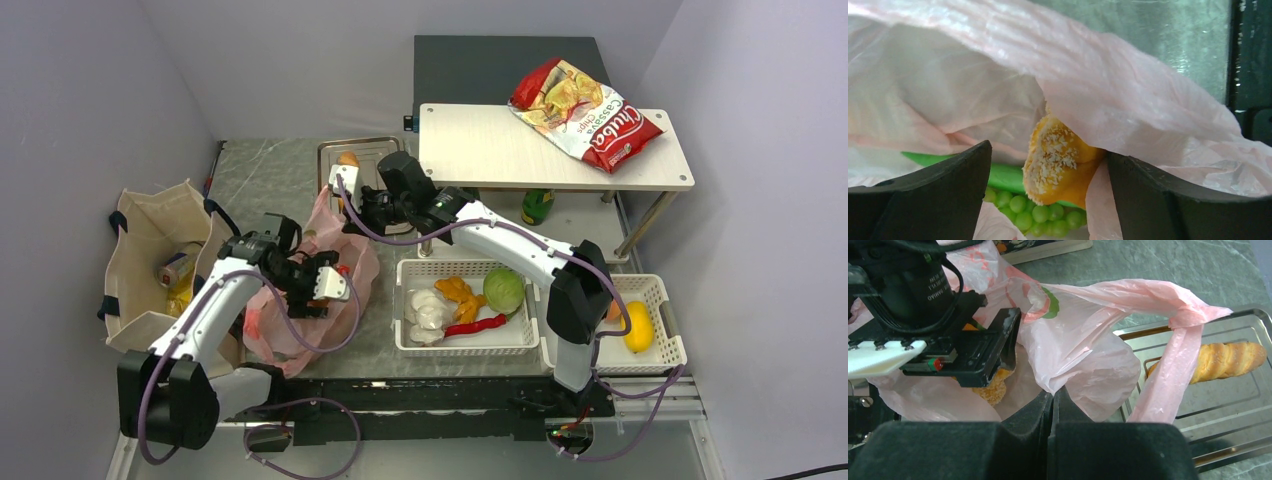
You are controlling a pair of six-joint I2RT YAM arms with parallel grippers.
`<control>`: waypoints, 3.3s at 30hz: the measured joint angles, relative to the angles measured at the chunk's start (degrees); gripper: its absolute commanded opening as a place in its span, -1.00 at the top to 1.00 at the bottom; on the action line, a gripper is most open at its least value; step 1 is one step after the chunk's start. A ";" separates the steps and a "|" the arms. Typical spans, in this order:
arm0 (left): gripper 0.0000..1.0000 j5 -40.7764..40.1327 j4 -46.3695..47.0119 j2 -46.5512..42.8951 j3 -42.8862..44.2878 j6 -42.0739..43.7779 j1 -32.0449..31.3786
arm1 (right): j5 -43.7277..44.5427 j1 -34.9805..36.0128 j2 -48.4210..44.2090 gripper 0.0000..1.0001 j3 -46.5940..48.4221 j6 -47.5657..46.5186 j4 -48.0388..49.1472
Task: Untie the knot of the grocery bags and take out the mixed food
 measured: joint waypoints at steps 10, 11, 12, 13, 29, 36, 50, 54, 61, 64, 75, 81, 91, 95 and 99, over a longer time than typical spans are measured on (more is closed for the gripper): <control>1.00 0.48 -4.33 1.22 -1.16 0.22 -0.96 | 0.02 0.00 0.00 1.00 0.00 -0.15 0.00; 1.00 0.35 -4.81 0.15 -1.05 -0.42 -0.96 | 0.02 0.00 0.00 1.00 -0.07 -0.24 0.02; 1.00 0.22 -5.49 -1.05 -0.68 -1.42 -0.96 | 0.02 0.00 0.00 1.00 -0.20 -0.28 0.04; 1.00 0.09 -6.27 -2.25 -0.13 -2.54 -0.94 | 0.02 0.00 0.00 1.00 -0.37 -0.37 0.09; 1.00 -0.83 2.82 -20.72 4.11 -20.20 3.19 | 0.00 0.74 -0.11 1.00 -5.27 -2.03 0.07; 0.91 -6.78 2.97 -25.40 -11.19 -11.87 -2.62 | 0.00 0.74 -0.42 1.00 -6.45 -3.39 -0.44; -0.68 -4.04 -5.05 -24.15 -1.40 -13.29 0.79 | -0.26 1.07 -1.73 1.00 -7.50 -6.12 -2.19; -0.48 0.22 -5.35 -18.03 7.50 -15.56 4.20 | -0.37 1.51 -2.23 1.00 -8.09 -6.45 -2.78; -0.69 -1.22 -2.19 -8.55 4.85 -18.18 4.44 | -0.37 1.79 -2.29 1.00 -8.24 -6.45 -3.04; -0.68 -4.20 3.04 -7.48 0.48 -20.31 4.44 | -0.35 1.81 -2.29 1.00 -8.41 -6.40 -2.99; 0.95 -12.76 8.31 -18.99 -13.49 -13.97 -2.38 | -0.22 1.81 -2.29 1.00 -9.22 -6.01 -2.97; 1.00 -12.31 2.82 -17.68 -8.87 -17.57 -3.08 | -0.22 1.81 -2.27 1.00 -9.22 -5.70 -2.91; 1.00 -2.16 -0.20 -24.57 10.25 -28.13 -2.43 | 0.07 1.81 -2.27 1.00 -10.45 -4.92 -0.70; 1.00 -0.61 -2.58 -24.92 13.40 -29.75 -1.86 | 0.04 1.79 -2.27 1.00 -11.50 -4.28 -0.11; 1.00 -4.94 -1.14 -26.01 12.24 -32.63 -1.05 | 0.04 1.73 -2.29 1.00 -11.80 -3.89 0.74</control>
